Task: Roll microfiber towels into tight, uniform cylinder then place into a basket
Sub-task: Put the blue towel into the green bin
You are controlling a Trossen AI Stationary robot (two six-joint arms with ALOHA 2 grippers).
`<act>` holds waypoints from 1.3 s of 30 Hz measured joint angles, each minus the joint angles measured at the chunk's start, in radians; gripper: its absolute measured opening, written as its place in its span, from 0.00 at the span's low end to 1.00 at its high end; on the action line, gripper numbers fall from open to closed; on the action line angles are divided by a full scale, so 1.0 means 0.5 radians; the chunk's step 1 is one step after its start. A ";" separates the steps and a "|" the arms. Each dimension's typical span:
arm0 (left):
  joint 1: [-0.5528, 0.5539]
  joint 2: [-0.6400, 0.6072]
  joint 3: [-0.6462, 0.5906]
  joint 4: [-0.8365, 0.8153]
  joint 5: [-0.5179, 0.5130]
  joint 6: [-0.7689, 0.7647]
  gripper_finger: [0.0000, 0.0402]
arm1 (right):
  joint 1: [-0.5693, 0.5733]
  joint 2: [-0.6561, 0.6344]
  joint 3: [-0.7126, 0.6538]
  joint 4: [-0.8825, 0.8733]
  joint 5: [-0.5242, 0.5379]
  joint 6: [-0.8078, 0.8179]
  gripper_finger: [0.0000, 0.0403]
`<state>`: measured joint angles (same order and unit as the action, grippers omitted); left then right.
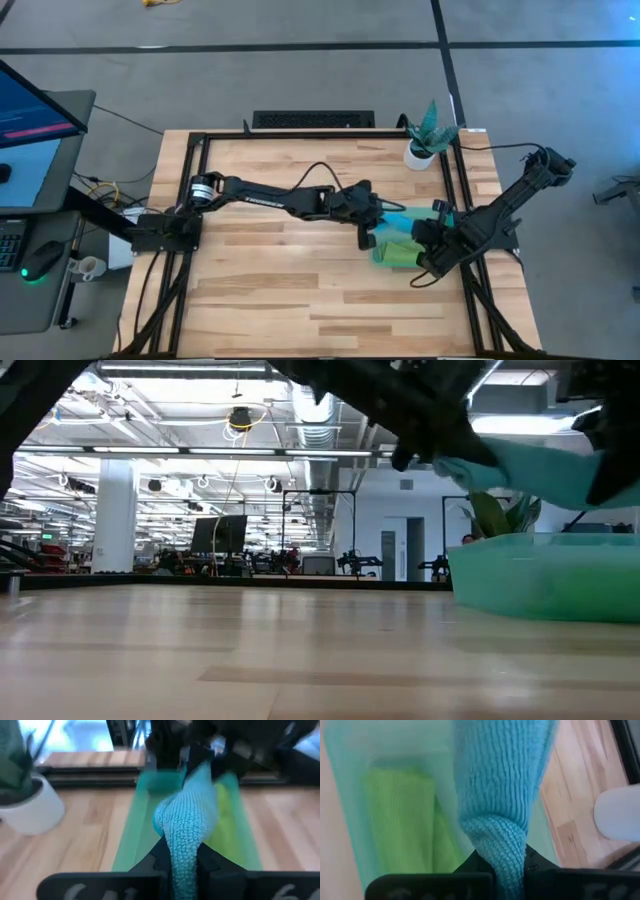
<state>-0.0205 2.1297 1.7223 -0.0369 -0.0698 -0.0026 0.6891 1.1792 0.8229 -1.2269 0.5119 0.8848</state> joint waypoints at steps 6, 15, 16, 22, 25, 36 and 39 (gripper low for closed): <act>0.007 0.303 0.393 -0.175 0.007 0.139 0.04 | 0.008 -0.106 -0.072 -0.105 -0.119 0.043 0.08; 0.008 0.579 0.744 -0.585 0.001 0.253 0.04 | 0.008 -0.222 -0.223 -0.167 -0.268 0.178 0.08; 0.007 0.590 0.744 -0.595 -0.010 0.263 0.04 | 0.007 -0.222 -0.246 -0.148 -0.275 0.178 0.08; 0.007 0.634 0.742 -0.612 -0.032 0.319 0.04 | 0.005 -0.225 -0.362 -0.015 -0.329 0.309 0.07; 0.005 0.684 0.739 -0.599 -0.027 0.361 0.04 | 0.005 -0.223 -0.430 0.062 -0.365 0.361 0.08; 0.002 0.688 0.746 -0.674 -0.050 0.361 0.19 | -0.048 -0.222 -0.455 0.083 -0.461 0.382 0.08; 0.000 0.687 0.751 -0.706 -0.050 0.363 0.28 | -0.049 -0.222 -0.456 0.075 -0.492 0.393 0.07</act>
<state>-0.0204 2.4733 2.0979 -0.3897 -0.0948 0.1791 0.6647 1.0683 0.5949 -1.1892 0.2657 1.0816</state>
